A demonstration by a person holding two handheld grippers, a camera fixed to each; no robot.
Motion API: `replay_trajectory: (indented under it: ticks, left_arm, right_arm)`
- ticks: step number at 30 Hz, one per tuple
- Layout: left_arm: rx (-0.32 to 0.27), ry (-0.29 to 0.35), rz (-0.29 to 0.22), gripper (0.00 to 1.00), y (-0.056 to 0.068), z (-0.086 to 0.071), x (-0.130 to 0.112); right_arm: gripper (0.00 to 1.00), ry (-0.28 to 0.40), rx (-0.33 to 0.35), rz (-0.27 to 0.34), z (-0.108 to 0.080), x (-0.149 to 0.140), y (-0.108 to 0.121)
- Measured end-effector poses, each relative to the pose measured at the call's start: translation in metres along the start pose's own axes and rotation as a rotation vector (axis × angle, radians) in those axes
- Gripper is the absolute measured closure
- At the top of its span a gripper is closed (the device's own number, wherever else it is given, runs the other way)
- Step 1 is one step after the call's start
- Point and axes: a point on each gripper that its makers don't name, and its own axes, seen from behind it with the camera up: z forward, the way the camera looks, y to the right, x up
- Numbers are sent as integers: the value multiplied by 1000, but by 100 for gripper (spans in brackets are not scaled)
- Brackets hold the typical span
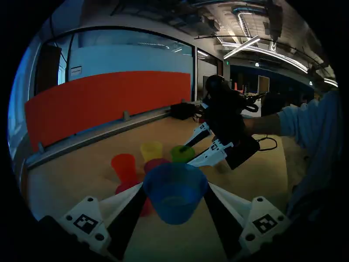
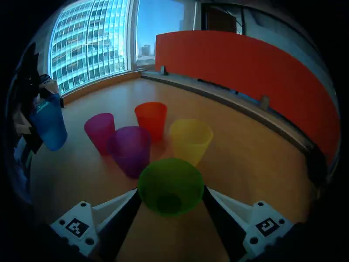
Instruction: Pour water
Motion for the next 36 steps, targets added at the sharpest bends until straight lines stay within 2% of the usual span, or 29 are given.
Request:
replay_trajectory:
  ticks: [2,6,14,23,36]
  left_arm:
    - [1,1,-1,13,0,-2,0]
    - [3,5,-3,13,-1,-4,1]
    - [14,19,-7,13,-5,-7,4]
    - [29,49,-17,13,-10,-12,12]
    - [65,87,-18,13,-18,-18,21]
  right_arm:
    - [0,1,0,2,2,0,0]
    - [9,5,4,7,3,1,-1]
    - [10,43,-5,22,0,11,1]
    - [10,106,-18,9,-23,33,1]
    - [10,270,-39,-19,-66,73,-20]
